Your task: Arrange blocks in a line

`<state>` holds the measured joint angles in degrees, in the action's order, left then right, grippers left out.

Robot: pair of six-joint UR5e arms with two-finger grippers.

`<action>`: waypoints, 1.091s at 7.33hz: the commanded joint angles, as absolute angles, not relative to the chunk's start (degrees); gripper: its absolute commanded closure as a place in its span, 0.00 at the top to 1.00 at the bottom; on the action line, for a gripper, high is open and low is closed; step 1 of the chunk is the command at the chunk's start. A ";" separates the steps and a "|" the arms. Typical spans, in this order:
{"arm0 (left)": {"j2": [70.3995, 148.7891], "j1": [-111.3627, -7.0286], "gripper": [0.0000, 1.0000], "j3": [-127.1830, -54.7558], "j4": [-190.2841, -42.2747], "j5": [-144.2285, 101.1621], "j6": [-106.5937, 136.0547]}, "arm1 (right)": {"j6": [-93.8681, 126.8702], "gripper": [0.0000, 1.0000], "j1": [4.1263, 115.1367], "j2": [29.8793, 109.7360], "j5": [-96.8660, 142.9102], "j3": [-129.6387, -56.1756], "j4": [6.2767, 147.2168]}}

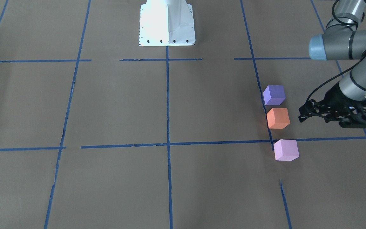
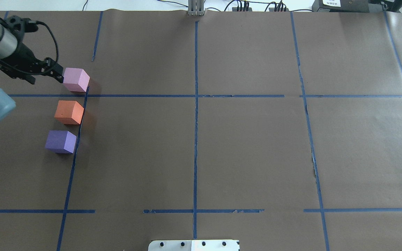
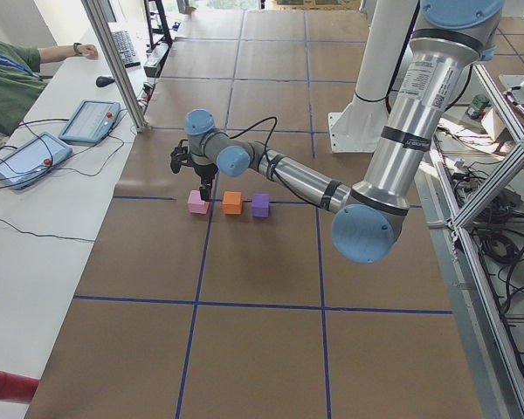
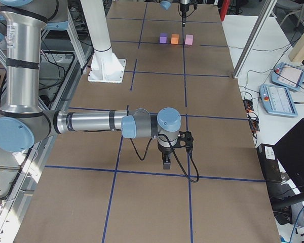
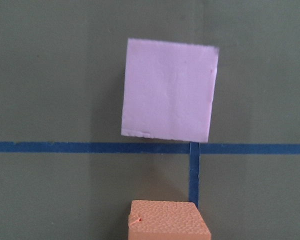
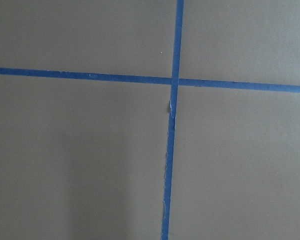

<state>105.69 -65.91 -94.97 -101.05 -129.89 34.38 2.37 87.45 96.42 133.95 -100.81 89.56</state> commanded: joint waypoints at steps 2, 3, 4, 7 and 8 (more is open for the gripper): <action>94.42 -84.24 1.00 -90.91 -100.11 -130.34 -3.95 | 2.37 1.00 87.45 96.42 133.95 -100.81 89.56; 92.22 -89.16 1.00 -89.23 -100.02 -130.43 -6.74 | 2.37 1.00 87.45 96.42 133.95 -100.81 89.56; 91.33 -90.60 1.00 -89.21 -98.71 -130.43 -6.68 | 2.37 1.00 87.45 96.42 133.95 -100.81 89.56; 92.54 -90.44 1.00 -89.21 -94.22 -130.26 -7.29 | 2.37 1.00 87.45 96.42 133.95 -100.81 89.56; 92.55 -90.44 1.00 -88.43 -94.48 -130.17 -7.29 | 2.37 1.00 87.45 96.42 133.95 -100.81 89.56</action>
